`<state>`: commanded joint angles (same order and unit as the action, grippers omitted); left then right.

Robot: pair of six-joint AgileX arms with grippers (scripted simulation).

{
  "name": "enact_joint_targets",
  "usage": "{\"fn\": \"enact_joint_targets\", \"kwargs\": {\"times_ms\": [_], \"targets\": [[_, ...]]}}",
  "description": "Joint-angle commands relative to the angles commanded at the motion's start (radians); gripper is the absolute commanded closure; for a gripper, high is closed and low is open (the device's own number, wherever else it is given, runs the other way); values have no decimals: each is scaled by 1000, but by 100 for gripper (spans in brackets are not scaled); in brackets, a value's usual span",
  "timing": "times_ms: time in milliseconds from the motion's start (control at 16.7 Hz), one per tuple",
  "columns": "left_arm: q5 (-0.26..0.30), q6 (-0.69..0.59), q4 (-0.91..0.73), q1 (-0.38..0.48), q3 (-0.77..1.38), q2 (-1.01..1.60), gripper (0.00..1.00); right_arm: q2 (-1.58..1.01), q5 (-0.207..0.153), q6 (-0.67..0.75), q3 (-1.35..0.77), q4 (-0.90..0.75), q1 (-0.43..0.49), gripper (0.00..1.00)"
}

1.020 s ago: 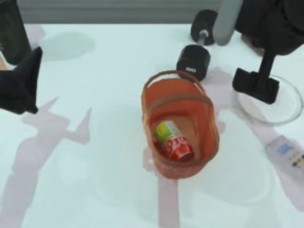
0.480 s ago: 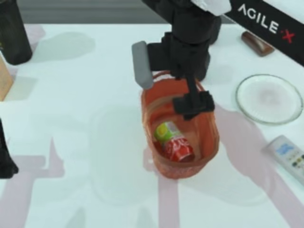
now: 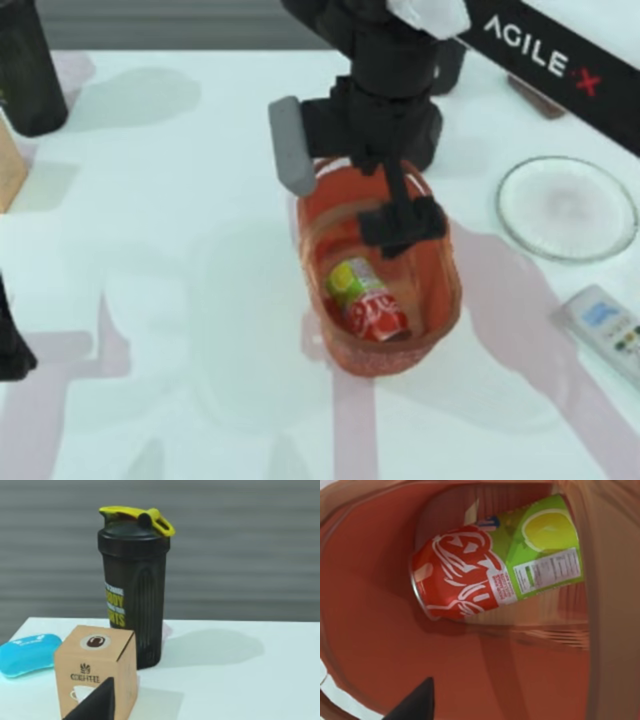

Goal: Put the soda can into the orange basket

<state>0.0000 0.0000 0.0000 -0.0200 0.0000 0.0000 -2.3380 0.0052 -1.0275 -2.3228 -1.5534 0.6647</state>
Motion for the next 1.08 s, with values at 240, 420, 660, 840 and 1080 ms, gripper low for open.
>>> {"fn": "enact_joint_targets", "kwargs": {"times_ms": [240, 420, 660, 840, 1080], "targets": [[0, 0, 0, 0, 0, 0, 0, 14, 0, -1, 76, 61, 4, 0], [0, 0, 0, 0, 0, 0, 0, 21, 0, 0, 114, 92, 5, 0], [0, 0, 0, 0, 0, 0, 0, 21, 0, 0, 114, 92, 5, 8], [0, 0, 0, 0, 0, 0, 0, 21, 0, 0, 114, 92, 5, 30], [0, 0, 0, 0, 0, 0, 0, 21, 0, 0, 114, 92, 5, 60]]}}
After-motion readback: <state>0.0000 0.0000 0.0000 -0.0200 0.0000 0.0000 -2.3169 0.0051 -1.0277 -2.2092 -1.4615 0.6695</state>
